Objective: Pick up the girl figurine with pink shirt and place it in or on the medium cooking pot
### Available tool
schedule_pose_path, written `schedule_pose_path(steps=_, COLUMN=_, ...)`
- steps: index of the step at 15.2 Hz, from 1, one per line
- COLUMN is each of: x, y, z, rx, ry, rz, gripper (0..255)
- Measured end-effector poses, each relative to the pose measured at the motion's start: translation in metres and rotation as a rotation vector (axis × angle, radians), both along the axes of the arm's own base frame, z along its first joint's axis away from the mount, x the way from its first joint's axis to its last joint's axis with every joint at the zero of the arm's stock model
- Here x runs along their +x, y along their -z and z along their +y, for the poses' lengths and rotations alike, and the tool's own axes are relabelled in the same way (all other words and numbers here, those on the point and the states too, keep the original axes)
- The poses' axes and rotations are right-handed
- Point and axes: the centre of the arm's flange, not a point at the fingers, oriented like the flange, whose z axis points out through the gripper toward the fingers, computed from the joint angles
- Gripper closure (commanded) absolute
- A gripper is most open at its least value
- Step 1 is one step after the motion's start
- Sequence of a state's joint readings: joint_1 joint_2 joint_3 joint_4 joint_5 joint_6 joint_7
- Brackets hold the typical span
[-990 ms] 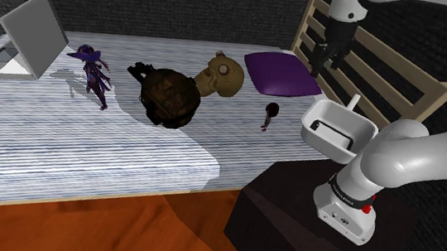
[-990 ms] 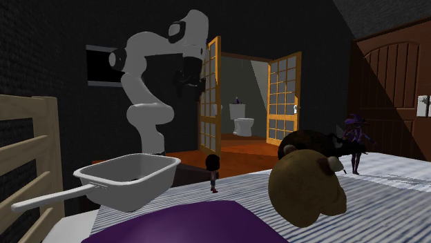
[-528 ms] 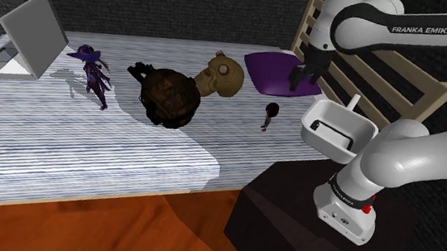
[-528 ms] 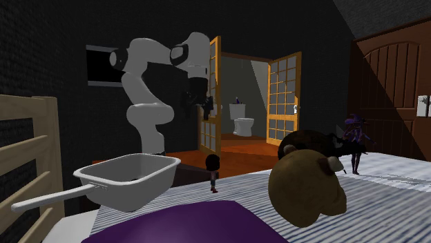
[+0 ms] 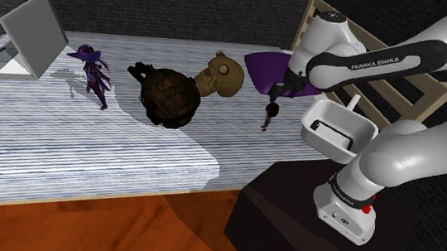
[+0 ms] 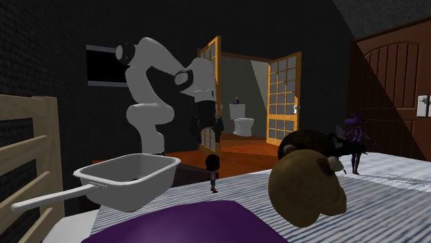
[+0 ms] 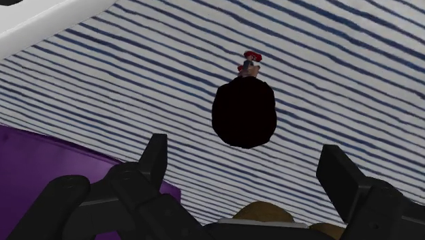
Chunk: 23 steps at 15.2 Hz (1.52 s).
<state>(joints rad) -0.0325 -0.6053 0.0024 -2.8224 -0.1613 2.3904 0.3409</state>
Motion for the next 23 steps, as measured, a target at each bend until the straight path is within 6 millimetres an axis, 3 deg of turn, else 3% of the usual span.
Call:
schedule_pose_path(steps=2, x=0.009, y=0.021, z=0.0, rx=-0.002, ry=0.008, rz=-0.032, gripper=0)
schedule_pose_path(steps=9, x=0.019, y=0.056, z=-0.004, rx=-0.001, ry=0.01, rz=-0.047, gripper=0)
schedule_pose_path(steps=16, x=0.021, y=0.06, z=-0.004, rx=-0.001, ry=0.01, rz=-0.047, gripper=0)
schedule_pose_path(steps=17, x=0.021, y=0.06, z=-0.004, rx=-0.001, ry=0.01, rz=-0.047, gripper=255)
schedule_pose_path(steps=23, x=0.021, y=0.06, z=-0.004, rx=-0.001, ry=0.01, rz=-0.048, gripper=255)
